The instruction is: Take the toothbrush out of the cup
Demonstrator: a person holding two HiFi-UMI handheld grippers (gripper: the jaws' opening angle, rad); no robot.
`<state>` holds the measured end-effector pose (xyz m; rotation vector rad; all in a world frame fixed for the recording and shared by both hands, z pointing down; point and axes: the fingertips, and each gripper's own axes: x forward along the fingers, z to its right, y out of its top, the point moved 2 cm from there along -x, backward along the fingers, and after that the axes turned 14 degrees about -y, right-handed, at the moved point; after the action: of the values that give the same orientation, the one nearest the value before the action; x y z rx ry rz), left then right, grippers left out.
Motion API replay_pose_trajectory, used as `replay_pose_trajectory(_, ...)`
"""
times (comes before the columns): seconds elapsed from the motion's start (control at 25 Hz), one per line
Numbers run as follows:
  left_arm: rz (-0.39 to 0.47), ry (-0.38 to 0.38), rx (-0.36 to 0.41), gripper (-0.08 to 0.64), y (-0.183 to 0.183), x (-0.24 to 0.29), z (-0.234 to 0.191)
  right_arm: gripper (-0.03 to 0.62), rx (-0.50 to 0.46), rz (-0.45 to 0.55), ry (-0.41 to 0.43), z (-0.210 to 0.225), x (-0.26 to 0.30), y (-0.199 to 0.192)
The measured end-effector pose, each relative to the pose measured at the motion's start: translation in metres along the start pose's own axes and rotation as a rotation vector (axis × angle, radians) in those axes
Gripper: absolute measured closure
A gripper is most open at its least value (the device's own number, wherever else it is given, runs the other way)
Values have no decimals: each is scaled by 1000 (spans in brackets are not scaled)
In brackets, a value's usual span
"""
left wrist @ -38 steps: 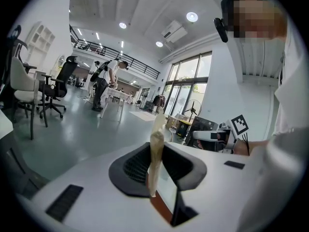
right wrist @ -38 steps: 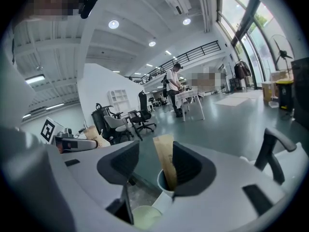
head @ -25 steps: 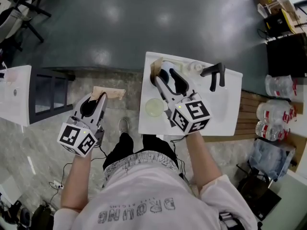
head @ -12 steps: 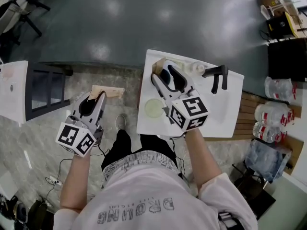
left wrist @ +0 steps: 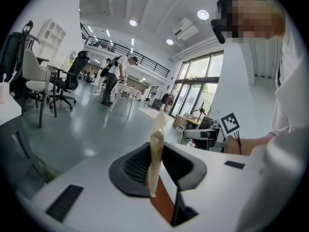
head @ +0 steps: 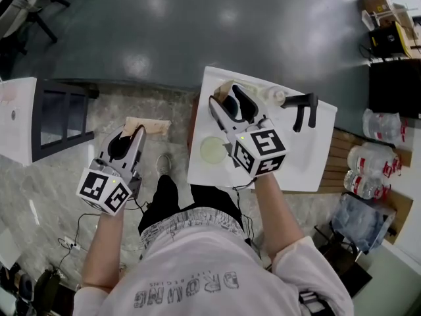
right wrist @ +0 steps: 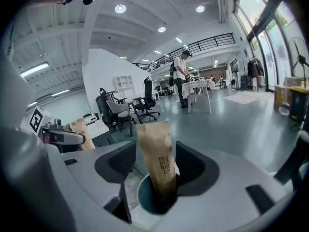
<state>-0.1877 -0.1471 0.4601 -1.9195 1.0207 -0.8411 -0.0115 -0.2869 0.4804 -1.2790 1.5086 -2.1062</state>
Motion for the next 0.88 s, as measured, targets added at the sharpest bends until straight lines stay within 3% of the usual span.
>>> replay_pose_trajectory(0.88,7,4,-20,474,-5,3,-7,314,-18,-36,5,-2,12,-8)
